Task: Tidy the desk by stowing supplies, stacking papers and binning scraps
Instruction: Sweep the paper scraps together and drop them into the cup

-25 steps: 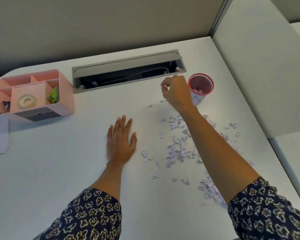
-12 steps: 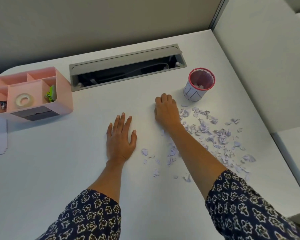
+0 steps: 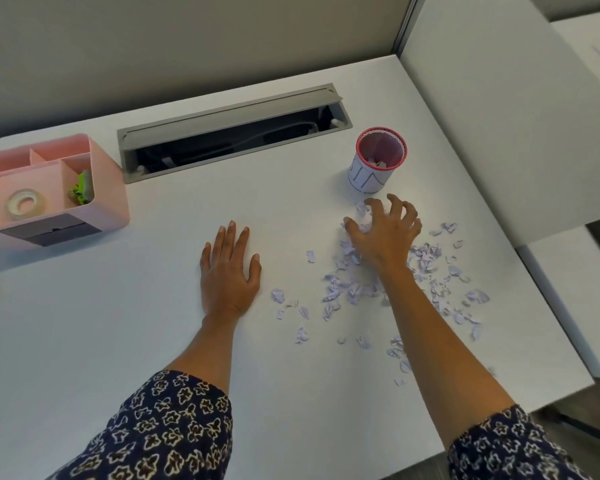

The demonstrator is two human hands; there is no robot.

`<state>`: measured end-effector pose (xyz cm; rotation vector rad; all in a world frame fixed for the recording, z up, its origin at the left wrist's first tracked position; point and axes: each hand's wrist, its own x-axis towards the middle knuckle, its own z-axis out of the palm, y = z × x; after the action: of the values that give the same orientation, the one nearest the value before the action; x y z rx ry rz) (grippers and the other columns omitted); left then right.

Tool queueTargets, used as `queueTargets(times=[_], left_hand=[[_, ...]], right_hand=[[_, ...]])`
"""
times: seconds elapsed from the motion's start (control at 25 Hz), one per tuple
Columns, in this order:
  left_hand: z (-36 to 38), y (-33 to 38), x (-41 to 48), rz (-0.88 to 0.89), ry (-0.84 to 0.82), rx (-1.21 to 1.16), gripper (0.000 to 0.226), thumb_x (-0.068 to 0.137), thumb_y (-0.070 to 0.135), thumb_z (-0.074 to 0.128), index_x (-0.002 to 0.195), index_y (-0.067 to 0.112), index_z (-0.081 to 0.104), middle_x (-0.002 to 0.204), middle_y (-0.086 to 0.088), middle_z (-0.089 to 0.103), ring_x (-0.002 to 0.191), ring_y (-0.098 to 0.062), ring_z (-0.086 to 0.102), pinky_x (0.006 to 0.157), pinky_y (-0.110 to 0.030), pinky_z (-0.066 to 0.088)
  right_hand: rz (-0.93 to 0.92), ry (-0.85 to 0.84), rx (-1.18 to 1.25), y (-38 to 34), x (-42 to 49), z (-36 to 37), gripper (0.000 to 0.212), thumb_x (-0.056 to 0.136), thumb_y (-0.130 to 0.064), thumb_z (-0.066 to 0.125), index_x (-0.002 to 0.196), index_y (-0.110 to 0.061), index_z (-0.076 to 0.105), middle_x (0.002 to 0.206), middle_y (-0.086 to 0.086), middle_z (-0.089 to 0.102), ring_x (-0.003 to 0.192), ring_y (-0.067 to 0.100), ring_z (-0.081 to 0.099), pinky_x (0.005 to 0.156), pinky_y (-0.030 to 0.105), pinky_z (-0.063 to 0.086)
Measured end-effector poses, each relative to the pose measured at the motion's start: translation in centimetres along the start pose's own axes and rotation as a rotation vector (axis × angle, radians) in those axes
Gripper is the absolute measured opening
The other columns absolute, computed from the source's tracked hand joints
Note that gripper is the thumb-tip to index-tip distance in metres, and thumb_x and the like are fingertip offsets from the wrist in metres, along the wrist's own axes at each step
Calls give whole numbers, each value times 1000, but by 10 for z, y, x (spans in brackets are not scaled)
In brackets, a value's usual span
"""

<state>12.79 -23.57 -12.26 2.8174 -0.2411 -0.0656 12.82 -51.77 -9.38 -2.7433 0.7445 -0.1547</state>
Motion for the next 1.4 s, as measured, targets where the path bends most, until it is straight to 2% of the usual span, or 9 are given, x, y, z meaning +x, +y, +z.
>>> queueTargets(times=[0.2,0.44,0.56,0.68,0.8,0.92,1.12,1.28,1.4], left_hand=[[0,0,-1,-1,-2,4,57,96,42,29,151,27,27,161,3,17,150,-15,11,122,-42,11],[0,0,0,-3,-1,11,57,96,42,30,151,27,26,161,3,17,150,-16,12,122,-42,12],[0,1,-1,-1,0,8,57,96,40,31,151,27,27,161,3,17,150,-16,11,122,-42,10],[0,0,-1,-5,-5,10,57,96,40,30,151,27,26,161,4,16,150,-15,10,122,-41,10],[1,1,0,-7,-11,15,58,95,42,29,151,28,25,161,4,15,150,-15,10,122,-41,10],[1,1,0,-4,-2,11,58,95,42,29,151,27,26,161,3,16,150,-16,11,122,-42,11],[0,1,0,-1,3,3,58,96,41,30,151,26,27,161,3,17,150,-16,12,122,-42,11],[0,0,-1,-10,-5,0,57,96,41,30,151,28,26,161,5,15,150,-14,10,122,-42,10],[1,0,0,-9,0,-12,57,95,41,31,151,27,28,161,4,16,150,-14,10,122,-42,11]], right_hand=[[22,-306,40,-7,-13,6,66,86,-69,45,144,-40,35,161,6,13,148,38,2,115,61,3],[-156,-270,2,-18,-60,11,49,97,-29,50,145,-26,41,159,12,21,146,39,12,115,56,23],[-225,-203,42,-7,-77,8,47,89,-1,58,133,-15,55,148,11,42,137,36,32,90,45,51],[-256,-98,32,2,-76,3,37,79,13,61,109,-6,68,124,11,63,110,34,52,63,38,53],[-191,-92,47,5,-61,-2,26,87,8,56,106,-2,71,113,13,67,102,31,55,72,35,50],[123,-154,381,4,-42,-20,24,88,2,58,106,-4,74,109,11,72,95,24,66,81,23,51],[260,-234,687,-8,4,-77,16,82,-6,71,96,-10,78,81,7,72,56,9,55,52,12,43],[155,-178,578,-28,63,-115,20,78,-2,72,95,-12,78,81,9,69,64,15,58,62,19,47],[133,-228,279,-44,118,-113,23,77,-5,71,98,-10,76,90,8,70,73,19,62,68,25,48]])
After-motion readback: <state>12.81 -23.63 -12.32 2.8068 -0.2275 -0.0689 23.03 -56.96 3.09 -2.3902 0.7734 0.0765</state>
